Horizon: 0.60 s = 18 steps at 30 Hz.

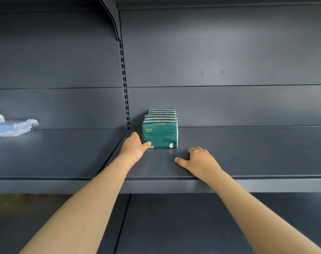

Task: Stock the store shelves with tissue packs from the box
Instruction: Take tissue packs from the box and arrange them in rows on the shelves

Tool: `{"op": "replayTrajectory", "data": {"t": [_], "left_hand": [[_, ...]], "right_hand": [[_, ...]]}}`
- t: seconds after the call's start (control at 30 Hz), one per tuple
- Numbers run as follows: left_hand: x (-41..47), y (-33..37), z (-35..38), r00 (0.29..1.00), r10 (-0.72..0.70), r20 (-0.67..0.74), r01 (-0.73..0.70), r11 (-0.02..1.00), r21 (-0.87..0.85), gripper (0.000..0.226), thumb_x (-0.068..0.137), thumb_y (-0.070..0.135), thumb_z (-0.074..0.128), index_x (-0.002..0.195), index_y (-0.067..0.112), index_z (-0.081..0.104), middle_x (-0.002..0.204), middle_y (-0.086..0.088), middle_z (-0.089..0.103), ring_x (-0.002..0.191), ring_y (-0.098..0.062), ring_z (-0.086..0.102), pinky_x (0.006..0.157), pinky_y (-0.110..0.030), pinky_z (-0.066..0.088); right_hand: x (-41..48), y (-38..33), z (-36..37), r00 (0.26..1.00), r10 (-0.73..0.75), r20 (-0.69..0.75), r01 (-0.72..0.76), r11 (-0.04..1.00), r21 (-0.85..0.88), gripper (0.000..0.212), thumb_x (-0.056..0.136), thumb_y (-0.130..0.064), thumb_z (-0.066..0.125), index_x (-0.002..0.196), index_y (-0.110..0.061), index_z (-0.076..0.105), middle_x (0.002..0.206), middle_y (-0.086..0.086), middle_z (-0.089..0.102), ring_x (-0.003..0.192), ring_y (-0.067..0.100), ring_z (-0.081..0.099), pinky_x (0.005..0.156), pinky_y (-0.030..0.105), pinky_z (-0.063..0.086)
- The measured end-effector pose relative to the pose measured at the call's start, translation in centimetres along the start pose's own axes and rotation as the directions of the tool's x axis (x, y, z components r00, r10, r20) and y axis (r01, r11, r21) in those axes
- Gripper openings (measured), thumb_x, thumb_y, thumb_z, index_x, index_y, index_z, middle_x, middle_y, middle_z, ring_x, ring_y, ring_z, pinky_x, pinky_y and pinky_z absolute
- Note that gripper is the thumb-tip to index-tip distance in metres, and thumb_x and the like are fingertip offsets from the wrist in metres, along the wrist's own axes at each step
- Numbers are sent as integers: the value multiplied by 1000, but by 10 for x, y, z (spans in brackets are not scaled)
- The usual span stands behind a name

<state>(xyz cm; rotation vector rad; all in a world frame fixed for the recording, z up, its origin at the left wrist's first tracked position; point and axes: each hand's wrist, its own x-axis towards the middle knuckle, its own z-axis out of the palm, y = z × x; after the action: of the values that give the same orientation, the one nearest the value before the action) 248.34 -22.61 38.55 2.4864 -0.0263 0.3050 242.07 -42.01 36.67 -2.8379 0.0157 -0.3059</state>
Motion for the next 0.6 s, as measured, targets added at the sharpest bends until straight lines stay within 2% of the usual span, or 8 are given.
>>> {"op": "replayTrajectory", "data": {"t": [0.07,0.17,0.23,0.33,0.43,0.5,0.6], "left_hand": [[-16,-2,-12,997,72,12,-73,979,192,41,96,34,52,120,2,42,113,-13,57,99,-30,54,76,-35,42],[-43,-3,-38,977,208,37,-199,843,500,39,98,37,44,121,6,42,114,-12,56,103,-29,54,75,-36,43],[-58,-1,-60,969,239,65,-232,779,582,39,99,37,43,124,7,44,118,-10,56,108,-28,52,79,-37,44],[-81,10,-95,958,267,108,-267,685,678,34,97,37,47,115,8,50,114,-9,56,106,-28,54,75,-36,43],[-110,28,-127,946,299,125,-285,582,762,31,98,36,46,110,8,53,113,-9,57,105,-29,55,72,-34,39],[-133,40,-150,937,333,108,-287,555,781,33,98,37,45,111,8,52,114,-9,57,107,-30,55,74,-34,37],[-167,53,-182,924,381,1,-267,646,715,37,98,39,43,114,7,51,118,-12,56,110,-32,53,80,-36,38]], "right_hand": [[1,0,-6,1000,5,15,-5,1000,-16,54,87,-59,49,102,-8,55,117,7,53,113,26,46,90,35,42],[1,1,-22,995,5,99,0,998,-57,56,87,-56,53,111,-6,59,117,10,54,112,29,49,84,33,42],[-5,-1,-40,977,1,212,27,992,-127,52,88,-50,55,109,-4,59,115,12,58,109,31,54,81,32,43],[-24,-11,-72,954,13,298,62,969,-240,50,90,-45,54,119,-4,58,122,11,59,112,31,54,93,37,46],[-48,-27,-106,969,-5,246,97,926,-365,47,93,-40,52,123,-4,55,127,8,55,117,31,52,96,36,45],[-68,-37,-130,984,1,179,74,906,-416,45,93,-38,53,125,-6,53,131,8,52,119,30,51,94,36,45],[-101,-56,-165,1000,-13,-5,10,909,-417,40,92,-35,54,122,-9,53,127,9,55,115,30,53,87,34,44]]}}
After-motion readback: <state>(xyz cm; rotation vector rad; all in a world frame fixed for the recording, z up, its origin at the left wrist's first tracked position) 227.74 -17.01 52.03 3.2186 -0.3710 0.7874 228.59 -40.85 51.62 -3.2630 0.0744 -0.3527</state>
